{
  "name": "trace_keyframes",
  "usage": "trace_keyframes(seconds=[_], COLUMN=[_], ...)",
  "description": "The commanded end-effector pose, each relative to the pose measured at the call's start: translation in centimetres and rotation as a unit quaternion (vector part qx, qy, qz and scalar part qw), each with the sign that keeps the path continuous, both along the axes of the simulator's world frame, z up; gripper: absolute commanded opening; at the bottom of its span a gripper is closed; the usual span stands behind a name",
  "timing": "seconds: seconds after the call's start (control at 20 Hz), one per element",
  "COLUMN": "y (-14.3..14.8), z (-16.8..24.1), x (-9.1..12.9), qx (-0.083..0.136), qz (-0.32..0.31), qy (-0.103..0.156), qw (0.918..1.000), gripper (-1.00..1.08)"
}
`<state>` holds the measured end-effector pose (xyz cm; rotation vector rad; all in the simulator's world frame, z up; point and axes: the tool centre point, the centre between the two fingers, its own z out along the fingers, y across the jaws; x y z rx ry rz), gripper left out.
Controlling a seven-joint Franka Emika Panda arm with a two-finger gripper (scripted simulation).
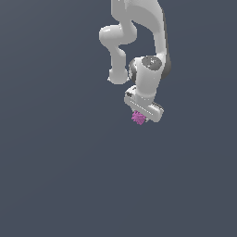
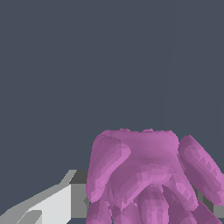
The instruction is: Pick up the object and move it to a goal position.
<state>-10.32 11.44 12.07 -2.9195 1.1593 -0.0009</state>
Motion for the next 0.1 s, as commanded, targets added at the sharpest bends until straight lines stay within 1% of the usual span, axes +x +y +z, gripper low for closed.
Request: trace_keyframes(seconds=[0.0,0.05], y=[0.25,0.27], z=[0.29,0.31], x=[-0.24,-0.26], qx=[0.0,0.0], qz=[-0.001,-0.001], qy=[0.0,0.0], qw=[1.0,1.0], gripper=[-1.0,-1.0])
